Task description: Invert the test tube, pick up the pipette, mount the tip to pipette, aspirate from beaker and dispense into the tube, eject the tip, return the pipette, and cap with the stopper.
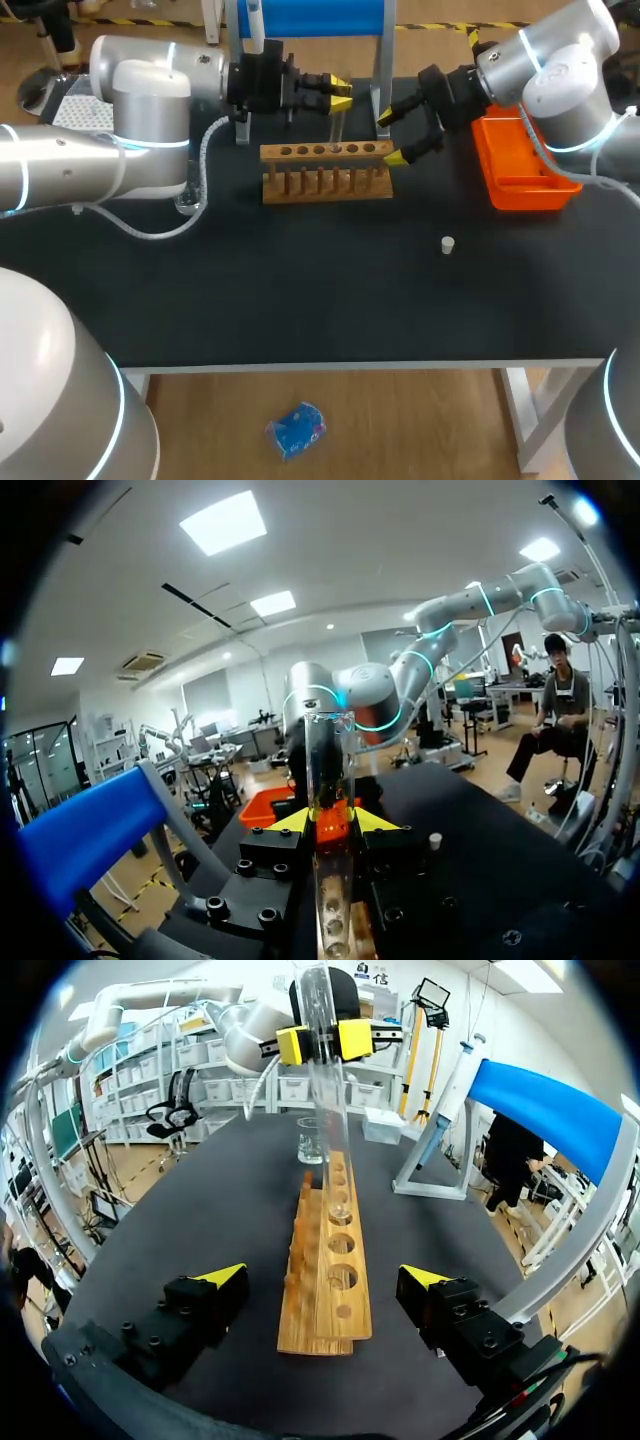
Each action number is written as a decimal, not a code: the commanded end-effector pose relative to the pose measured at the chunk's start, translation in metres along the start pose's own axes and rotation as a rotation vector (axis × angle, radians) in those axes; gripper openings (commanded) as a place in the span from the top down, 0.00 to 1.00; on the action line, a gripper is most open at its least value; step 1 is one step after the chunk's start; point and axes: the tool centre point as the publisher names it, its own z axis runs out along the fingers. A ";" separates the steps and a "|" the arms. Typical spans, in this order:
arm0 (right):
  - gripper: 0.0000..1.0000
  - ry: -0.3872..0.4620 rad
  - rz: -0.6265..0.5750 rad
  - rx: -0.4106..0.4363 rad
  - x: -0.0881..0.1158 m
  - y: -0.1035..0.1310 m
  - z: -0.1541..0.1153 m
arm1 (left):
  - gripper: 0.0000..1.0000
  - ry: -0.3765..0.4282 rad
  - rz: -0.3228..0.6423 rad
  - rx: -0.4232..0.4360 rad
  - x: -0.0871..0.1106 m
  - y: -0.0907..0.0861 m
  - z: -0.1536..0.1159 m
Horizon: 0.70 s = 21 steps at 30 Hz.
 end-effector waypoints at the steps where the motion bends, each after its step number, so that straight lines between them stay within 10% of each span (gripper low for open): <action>1: 0.00 0.001 0.000 0.001 0.000 0.000 -0.001 | 1.00 0.009 -0.003 -0.001 -0.004 0.002 -0.001; 21: 0.00 0.001 0.000 0.001 0.000 0.000 -0.001 | 1.00 0.012 -0.021 0.001 -0.004 0.013 0.002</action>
